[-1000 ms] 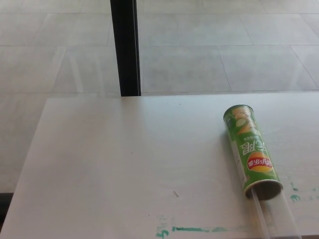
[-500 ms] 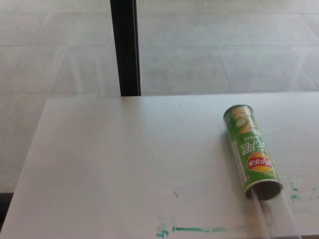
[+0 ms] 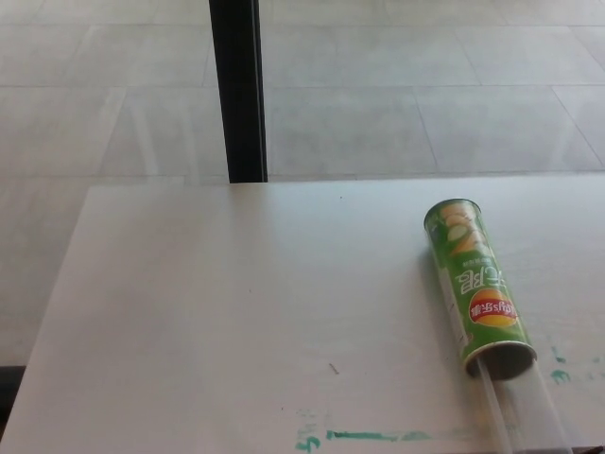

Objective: Use the right hand as a fist to push the chips tray inside its container kept in the middle of the desk

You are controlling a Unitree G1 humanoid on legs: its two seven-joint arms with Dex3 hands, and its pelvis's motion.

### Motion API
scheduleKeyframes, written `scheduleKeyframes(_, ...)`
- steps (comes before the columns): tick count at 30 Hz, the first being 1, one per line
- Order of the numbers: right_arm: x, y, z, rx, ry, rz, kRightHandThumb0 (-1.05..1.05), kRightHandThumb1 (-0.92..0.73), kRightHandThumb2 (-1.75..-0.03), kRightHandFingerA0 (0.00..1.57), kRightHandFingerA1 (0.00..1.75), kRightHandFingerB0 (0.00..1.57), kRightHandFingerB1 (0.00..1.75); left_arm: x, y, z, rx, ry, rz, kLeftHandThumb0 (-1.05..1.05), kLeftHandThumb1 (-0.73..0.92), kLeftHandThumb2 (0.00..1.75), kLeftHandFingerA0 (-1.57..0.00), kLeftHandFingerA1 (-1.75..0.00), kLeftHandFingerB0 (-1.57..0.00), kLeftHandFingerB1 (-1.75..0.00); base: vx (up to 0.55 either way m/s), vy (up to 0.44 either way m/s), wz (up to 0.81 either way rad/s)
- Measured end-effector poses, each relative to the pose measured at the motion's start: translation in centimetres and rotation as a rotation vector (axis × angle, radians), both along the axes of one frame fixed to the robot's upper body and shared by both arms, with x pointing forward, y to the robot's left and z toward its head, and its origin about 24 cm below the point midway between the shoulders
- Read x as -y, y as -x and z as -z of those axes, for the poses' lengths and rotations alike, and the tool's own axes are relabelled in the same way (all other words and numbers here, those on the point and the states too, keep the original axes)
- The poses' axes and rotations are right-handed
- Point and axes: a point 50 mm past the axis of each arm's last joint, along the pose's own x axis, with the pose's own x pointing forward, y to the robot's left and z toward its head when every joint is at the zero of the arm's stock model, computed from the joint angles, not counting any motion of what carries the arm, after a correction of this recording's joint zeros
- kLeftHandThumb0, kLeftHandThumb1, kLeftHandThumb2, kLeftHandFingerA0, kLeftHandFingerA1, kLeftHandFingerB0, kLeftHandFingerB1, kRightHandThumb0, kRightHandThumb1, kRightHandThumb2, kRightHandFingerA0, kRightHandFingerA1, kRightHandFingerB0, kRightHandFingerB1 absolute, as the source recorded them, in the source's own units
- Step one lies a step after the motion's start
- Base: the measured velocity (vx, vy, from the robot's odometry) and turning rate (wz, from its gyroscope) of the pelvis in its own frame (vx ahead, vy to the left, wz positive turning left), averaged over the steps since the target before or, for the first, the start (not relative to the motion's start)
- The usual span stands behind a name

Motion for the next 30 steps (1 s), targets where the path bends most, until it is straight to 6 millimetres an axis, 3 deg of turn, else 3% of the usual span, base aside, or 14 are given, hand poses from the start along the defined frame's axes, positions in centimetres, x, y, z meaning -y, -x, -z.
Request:
scheduleKeyframes(4, -0.3, -0.3, 0.1, 0.041, 0.033, 0.002, -0.67, -0.81, -0.65, 0.84, 0.96, 0.58, 0.44, 0.0, 0.0, 0.0, 0.005, 0.000, -0.004, -0.64, 0.78, 0.63, -0.49, -0.54, -0.40, -0.42, 0.00, 0.000, 0.00)
scheduleKeyframes(8, -0.6, -0.3, 0.5, 0.063, 0.054, 0.011, -0.65, -0.78, -0.65, 0.82, 1.30, 0.57, 0.45, 0.0, 0.1, 0.0, 0.005, 0.000, -0.008, -0.65, 0.77, 0.63, -0.53, -0.53, -0.42, -0.41, 0.00, 0.000, 0.00)
scheduleKeyframes(13, -0.8, -0.5, 0.8, 0.100, 0.075, 0.031, -0.67, -0.82, -0.65, 0.79, 1.14, 0.54, 0.43, -0.1, 0.2, 0.0, 0.005, -0.001, -0.011, -0.66, 0.78, 0.63, -0.51, -0.52, -0.39, -0.41, 0.00, 0.000, 0.00)
scheduleKeyframes(14, -0.8, -0.5, 0.8, 0.110, 0.081, 0.035, -0.65, -0.81, -0.65, 0.78, 1.15, 0.53, 0.43, -0.1, 0.2, 0.0, 0.004, -0.001, -0.012, -0.66, 0.62, 0.98, -0.43, -0.59, -0.33, -0.53, 0.00, 0.000, 0.00)
scheduleKeyframes(15, -0.8, -0.6, 0.8, 0.124, 0.087, 0.041, -0.65, -0.81, -0.65, 0.78, 1.15, 0.53, 0.43, -0.1, 0.3, -0.1, 0.003, -0.001, -0.013, -0.66, 0.62, 0.98, -0.43, -0.59, -0.33, -0.53, 0.00, 0.000, 0.00)
scheduleKeyframes(16, -0.8, -0.8, 0.7, 0.136, 0.091, 0.046, -0.66, -0.80, -0.65, 0.78, 1.20, 0.54, 0.43, -0.1, 0.3, -0.1, 0.003, -0.001, -0.013, -0.65, 0.78, 0.63, -0.48, -0.50, -0.41, -0.41, 0.00, 0.000, 0.00)
scheduleKeyframes(20, -0.9, -1.4, 0.4, 0.183, 0.098, 0.066, -0.64, -0.80, -0.64, 0.78, 1.16, 0.54, 0.43, -0.1, 0.4, -0.1, 0.010, -0.001, -0.021, -0.68, 0.78, 0.63, -0.51, -0.52, -0.39, -0.40, 0.00, 0.000, 0.00)
scheduleKeyframes(22, -1.0, -1.9, 0.2, 0.206, 0.099, 0.076, -0.64, -0.81, -0.65, 0.80, 1.12, 0.54, 0.43, -0.1, 0.5, -0.1, 0.007, -0.001, -0.023, -0.68, 0.62, 0.98, -0.43, -0.59, -0.33, -0.53, 0.00, 0.000, 0.00)
scheduleKeyframes(23, -1.0, -2.2, 0.1, 0.216, 0.101, 0.078, -0.65, -0.82, -0.65, 0.84, 0.86, 0.54, 0.42, -0.1, 0.5, -0.1, 0.004, 0.000, -0.022, -0.66, 0.61, 0.98, -0.43, -0.60, -0.34, -0.54, 0.00, 0.000, 0.00)
scheduleKeyframes(24, -1.0, -2.4, 0.0, 0.224, 0.105, 0.080, -0.65, -0.82, -0.65, 0.83, 0.88, 0.54, 0.42, -0.1, 0.6, -0.1, 0.001, 0.000, -0.021, -0.66, 0.78, 0.63, -0.51, -0.56, -0.41, -0.43, 0.00, 0.000, 0.00)
scheduleKeyframes(27, -1.1, -3.1, -0.3, 0.248, 0.113, 0.087, -0.64, -0.80, -0.64, 0.83, 1.07, 0.56, 0.44, -0.1, 0.9, -0.1, -0.005, -0.002, -0.018, -0.66, 0.80, 0.63, -0.49, -0.52, -0.39, -0.42, 0.00, 0.000, 0.00)
scheduleKeyframes(28, -1.1, -3.2, -0.3, 0.253, 0.113, 0.089, -0.64, -0.80, -0.64, 0.83, 1.07, 0.56, 0.44, -0.1, 0.9, -0.1, -0.008, -0.002, -0.016, -0.66, 0.62, 0.98, -0.42, -0.60, -0.33, -0.54, 0.00, 0.000, 0.00)
scheduleKeyframes(29, -1.1, -3.4, -0.4, 0.259, 0.113, 0.090, -0.64, -0.80, -0.64, 0.83, 1.07, 0.55, 0.44, -0.1, 1.0, -0.1, -0.011, -0.003, -0.013, -0.66, 0.78, 0.63, -0.49, -0.53, -0.42, -0.43, 0.00, 0.000, 0.00)
scheduleKeyframes(30, -1.1, -3.5, -0.5, 0.264, 0.113, 0.091, -0.64, -0.81, -0.64, 0.83, 1.12, 0.55, 0.44, -0.1, 1.0, -0.1, -0.011, -0.004, -0.012, -0.67, 0.62, 0.98, -0.43, -0.62, -0.32, -0.54, 0.00, 0.000, 0.00)
